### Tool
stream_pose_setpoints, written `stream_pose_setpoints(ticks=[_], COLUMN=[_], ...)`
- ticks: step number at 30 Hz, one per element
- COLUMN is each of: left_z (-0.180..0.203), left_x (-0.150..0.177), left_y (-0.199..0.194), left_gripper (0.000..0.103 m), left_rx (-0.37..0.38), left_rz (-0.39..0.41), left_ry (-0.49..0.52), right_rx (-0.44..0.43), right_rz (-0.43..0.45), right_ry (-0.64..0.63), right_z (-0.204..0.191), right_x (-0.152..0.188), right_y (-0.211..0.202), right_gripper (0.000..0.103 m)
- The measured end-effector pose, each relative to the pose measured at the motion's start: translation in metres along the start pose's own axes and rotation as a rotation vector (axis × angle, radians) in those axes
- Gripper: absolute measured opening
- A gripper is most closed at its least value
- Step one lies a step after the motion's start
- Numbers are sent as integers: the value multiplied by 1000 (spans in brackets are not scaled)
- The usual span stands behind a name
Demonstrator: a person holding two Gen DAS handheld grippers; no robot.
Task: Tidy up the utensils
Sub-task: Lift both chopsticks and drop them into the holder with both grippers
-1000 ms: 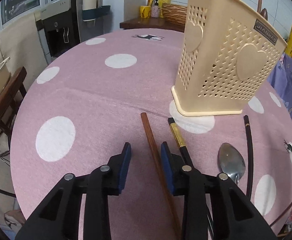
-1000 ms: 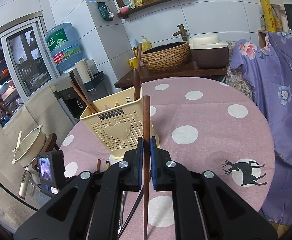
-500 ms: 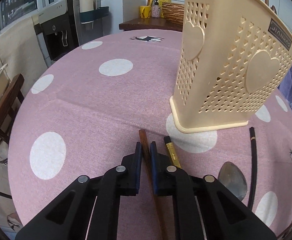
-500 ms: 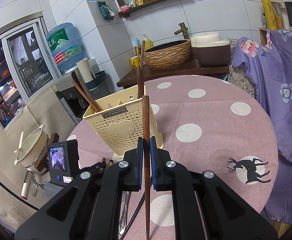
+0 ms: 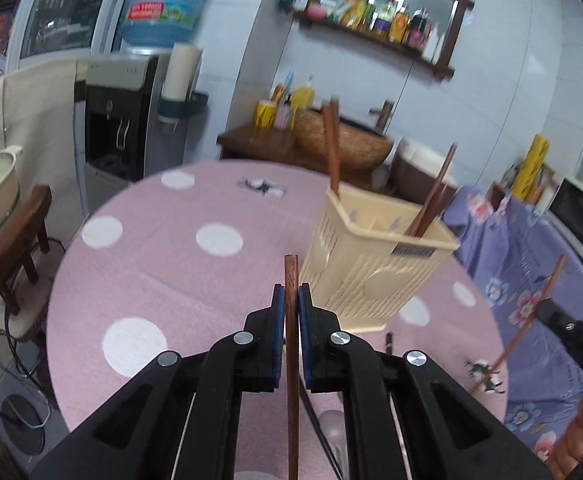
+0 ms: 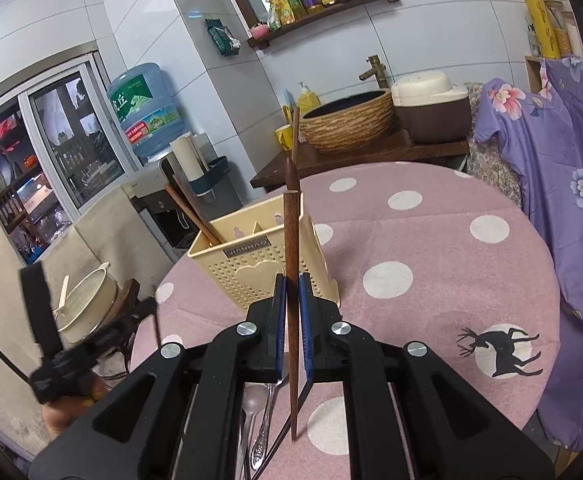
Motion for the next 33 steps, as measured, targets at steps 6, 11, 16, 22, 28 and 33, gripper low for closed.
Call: stream_pose_setpoints(ticks=[6, 11, 16, 22, 28, 33], left_z=[-3, -7, -7, -5, 7, 28], left_x=[-27, -40, -49, -68, -100, -144], left_y=[-22, -28, -34, -37, -50, -67], left_gripper=[8, 8, 8, 8, 8, 8], left_rx=[-3, -19, -26, -18, 29, 97], left_rz=[73, 107, 132, 156, 188, 217], left_ry=[13, 24, 37, 43, 60, 65], right_rx=[-6, 3, 10, 15, -1, -6], right_rz=[27, 48, 46, 38, 50, 137], right_ry=[-60, -102, -113, -123, -135, -154], right_z=[-20, -33, -37, -40, -53, -78], right_x=[-7, -15, -19, -30, -62, -114], right_y=[-12, -17, -16, -13, -17, -29], right_gripper=[7, 7, 7, 7, 7, 7])
Point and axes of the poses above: each gripper's, at about its wrist camera, not at the fingertips, and y roughly the way its jaws point, z to its right, x to its underside, the point moved 10 cm from there along y, roughly the way its jaws point, and after that the axes turned 10 degrees about y, right-handed, at the moved point
